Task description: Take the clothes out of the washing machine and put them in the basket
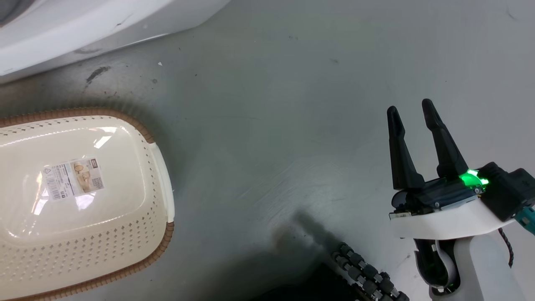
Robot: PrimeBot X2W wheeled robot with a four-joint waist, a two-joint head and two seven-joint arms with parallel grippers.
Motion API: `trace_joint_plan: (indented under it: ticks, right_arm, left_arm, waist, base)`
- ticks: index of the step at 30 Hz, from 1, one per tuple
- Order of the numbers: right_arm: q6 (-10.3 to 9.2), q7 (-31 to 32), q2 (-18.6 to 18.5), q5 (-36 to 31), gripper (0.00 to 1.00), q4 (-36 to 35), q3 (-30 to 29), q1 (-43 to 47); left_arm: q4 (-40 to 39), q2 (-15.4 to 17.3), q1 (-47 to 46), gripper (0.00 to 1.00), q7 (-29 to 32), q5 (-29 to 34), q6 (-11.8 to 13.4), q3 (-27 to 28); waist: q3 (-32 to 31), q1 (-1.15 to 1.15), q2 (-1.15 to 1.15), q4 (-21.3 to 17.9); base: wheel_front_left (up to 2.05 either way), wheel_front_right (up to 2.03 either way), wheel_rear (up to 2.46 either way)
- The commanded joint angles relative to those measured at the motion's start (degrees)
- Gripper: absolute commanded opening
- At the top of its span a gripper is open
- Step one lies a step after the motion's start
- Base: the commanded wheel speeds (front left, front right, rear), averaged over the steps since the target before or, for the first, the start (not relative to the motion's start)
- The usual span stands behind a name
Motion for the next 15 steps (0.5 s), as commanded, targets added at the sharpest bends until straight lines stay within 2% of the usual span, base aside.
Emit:
trace_joint_plan:
  ticks: [1, 9, 15]
  right_arm:
    - [-0.06, -0.1, 0.2, -0.4, 1.00, 0.1, -0.1, -1.3]
    - [-0.05, -0.1, 0.2, -2.5, 1.00, 0.7, -1.3, -1.3]
    - [-0.05, -0.1, 0.1, -5.2, 1.00, 1.3, -3.5, -0.4]
  left_arm:
    - [0.6, 0.3, 1.7, 0.00, -0.7, -0.3, 0.5, 0.4]
    - [1.2, -2.4, 2.9, 0.00, -9.9, -1.5, 0.4, -0.3]
    - [3.4, -5.3, 6.1, 0.00, -20.8, -2.8, -0.1, -1.3]
  waist:
    - [-0.3, -0.01, 0.00, 0.3]
    - [-3.9, -0.01, 0.00, 2.5]
    - [-8.9, -0.01, 0.00, 5.2]
  base:
    - [0.00, 0.00, 0.00]
    - [0.00, 0.00, 0.00]
    - [0.00, 0.00, 0.00]
